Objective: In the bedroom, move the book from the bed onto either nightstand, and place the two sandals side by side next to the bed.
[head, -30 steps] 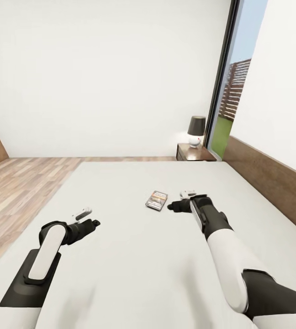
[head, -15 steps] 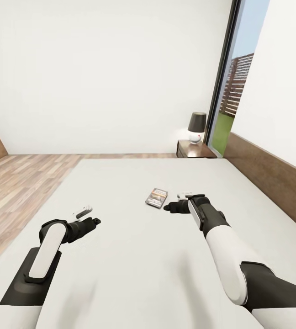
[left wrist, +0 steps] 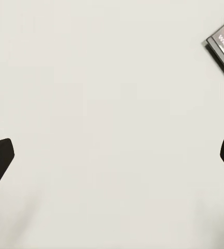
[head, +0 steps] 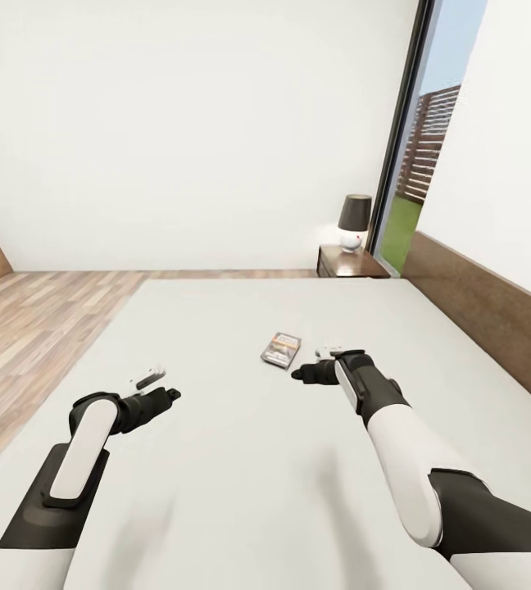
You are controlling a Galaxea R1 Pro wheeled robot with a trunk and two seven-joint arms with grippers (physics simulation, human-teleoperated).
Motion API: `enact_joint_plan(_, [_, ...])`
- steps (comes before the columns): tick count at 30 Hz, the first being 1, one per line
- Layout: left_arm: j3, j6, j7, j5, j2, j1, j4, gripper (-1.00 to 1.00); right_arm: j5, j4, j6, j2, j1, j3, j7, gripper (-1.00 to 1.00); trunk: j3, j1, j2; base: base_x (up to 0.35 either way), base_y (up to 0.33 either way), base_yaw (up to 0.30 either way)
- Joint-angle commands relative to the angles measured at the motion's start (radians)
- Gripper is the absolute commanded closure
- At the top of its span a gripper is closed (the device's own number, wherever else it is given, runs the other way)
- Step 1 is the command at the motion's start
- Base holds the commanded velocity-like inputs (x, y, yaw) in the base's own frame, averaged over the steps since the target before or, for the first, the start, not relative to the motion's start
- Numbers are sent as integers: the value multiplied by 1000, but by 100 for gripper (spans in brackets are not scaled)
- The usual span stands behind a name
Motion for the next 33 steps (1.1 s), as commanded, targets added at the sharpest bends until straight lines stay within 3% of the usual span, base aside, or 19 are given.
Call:
enact_joint_plan(1, [-2, 1, 10, 9, 1, -1, -1, -100, 11, -2, 4, 1, -1, -8, 8, -100, -3, 0, -1, 0, 0, 0])
enact_joint_plan(16, [8, 2, 32, 12, 2, -31, -4, -100, 14, 1, -1, 2, -1, -5, 6, -100, -26, 0, -1, 0, 0, 0])
enact_joint_plan(33, [11, 1, 29, 20, 3, -28, -15, -100, 14, 0, -6, 3, 3, -2, 8, -100, -52, 0, -1, 0, 0, 0])
